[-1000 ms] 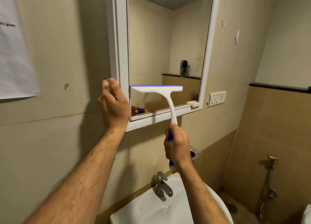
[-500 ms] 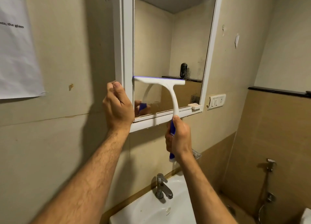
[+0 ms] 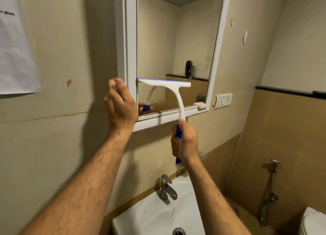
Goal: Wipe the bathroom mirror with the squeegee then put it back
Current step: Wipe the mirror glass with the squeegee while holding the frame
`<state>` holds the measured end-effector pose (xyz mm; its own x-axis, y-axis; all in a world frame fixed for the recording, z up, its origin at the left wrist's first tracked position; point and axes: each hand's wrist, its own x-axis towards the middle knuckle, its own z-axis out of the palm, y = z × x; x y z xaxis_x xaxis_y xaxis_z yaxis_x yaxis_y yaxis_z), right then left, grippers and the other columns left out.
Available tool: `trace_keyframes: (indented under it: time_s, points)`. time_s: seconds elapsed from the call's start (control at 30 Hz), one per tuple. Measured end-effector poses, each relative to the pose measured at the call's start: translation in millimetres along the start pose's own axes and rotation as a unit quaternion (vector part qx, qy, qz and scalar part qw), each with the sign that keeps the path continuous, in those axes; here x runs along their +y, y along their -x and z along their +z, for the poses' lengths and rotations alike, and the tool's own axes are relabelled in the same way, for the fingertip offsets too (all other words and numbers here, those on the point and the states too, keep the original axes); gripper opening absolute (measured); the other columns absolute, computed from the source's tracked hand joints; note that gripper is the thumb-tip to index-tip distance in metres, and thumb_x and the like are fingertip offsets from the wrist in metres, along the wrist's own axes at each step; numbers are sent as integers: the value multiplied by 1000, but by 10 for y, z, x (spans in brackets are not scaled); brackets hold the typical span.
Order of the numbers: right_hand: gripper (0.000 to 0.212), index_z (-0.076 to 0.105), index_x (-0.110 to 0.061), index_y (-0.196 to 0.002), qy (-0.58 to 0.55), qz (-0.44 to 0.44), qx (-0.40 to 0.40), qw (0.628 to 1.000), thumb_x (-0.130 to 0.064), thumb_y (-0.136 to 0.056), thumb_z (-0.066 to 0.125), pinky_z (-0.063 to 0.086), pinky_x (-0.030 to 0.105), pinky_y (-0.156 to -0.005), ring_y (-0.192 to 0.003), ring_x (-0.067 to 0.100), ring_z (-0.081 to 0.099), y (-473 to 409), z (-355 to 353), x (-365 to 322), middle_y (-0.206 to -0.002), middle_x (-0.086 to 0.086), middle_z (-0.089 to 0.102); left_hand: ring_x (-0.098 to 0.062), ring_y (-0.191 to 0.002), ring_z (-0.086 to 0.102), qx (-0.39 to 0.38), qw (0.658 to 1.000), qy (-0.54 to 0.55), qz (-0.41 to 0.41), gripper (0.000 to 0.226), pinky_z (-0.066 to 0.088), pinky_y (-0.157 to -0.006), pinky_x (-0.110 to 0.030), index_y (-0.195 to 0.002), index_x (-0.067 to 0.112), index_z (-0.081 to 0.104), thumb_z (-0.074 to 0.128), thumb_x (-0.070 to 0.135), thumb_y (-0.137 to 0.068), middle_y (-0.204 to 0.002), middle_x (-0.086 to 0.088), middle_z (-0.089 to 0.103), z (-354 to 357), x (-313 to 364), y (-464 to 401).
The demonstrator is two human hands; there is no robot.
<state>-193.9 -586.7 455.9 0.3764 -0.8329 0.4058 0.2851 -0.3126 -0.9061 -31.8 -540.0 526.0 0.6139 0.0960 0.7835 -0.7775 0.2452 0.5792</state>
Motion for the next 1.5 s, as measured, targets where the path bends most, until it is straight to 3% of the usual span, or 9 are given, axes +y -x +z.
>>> trace_keyframes:
  time_s: [0.23,0.47,0.63,0.77,1.03,1.2,1.37,1.5]
  points:
    - [39,47,-7,-74,22,62,13,998,-34,-101,39,23,26,-42,-39,11,28,330,-145,435,-57,8,32,-12,-52,33,-3,1000,0,2,28,19,-53,-22,-76,18,39,28,26,-101,-54,10,37,8,-6,-2]
    - [40,50,-8,-74,-7,-20,-1,1000,-37,-100,40,24,23,-37,-37,11,28,-74,-50,33,-51,3,35,-11,-54,31,4,1000,-15,17,29,19,-55,-21,-75,19,37,27,25,-101,-60,2,41,4,-30,-8]
    - [42,47,-12,-64,26,0,15,1000,-36,-98,44,28,22,-36,-38,6,34,130,-152,360,-49,-4,37,-13,-54,33,1,999,-35,-1,33,20,-56,-22,-73,14,39,26,26,-101,-58,0,40,10,-18,-3]
    - [38,45,-13,-64,21,22,-18,999,-43,-88,45,26,21,-38,-41,12,30,239,-279,474,-48,-5,36,-12,-57,35,8,999,-35,-9,39,24,-56,-24,-80,7,49,25,29,-100,-61,-4,45,13,-31,9]
    - [36,47,-9,-74,3,-36,-34,999,-35,-99,43,28,20,-36,-39,8,32,-121,-171,74,-51,-2,37,-11,-56,39,8,999,-51,-8,41,30,-55,-31,-79,7,49,23,30,-101,-62,-8,49,7,-14,19]
    - [42,44,-14,-65,5,-23,-45,999,-53,-81,49,24,22,-40,-41,11,30,58,-253,428,-49,-4,35,-13,-61,43,20,998,-51,-1,42,33,-58,-31,-81,7,52,23,31,-100,-66,-3,51,26,-31,15]
    - [47,47,-9,-69,14,-26,-54,998,-55,-79,49,27,24,-42,-44,11,32,49,-334,545,-50,-6,37,-4,-60,37,28,998,-48,-6,41,33,-59,-30,-83,9,54,23,31,-100,-66,0,49,35,-32,20]
    - [41,48,-14,-72,1,-50,-74,996,-53,-85,47,29,20,-39,-42,8,32,-118,-272,339,-51,-7,38,4,-60,46,20,998,-54,4,34,30,-53,-13,-74,32,44,22,33,-99,-62,18,44,36,20,36]
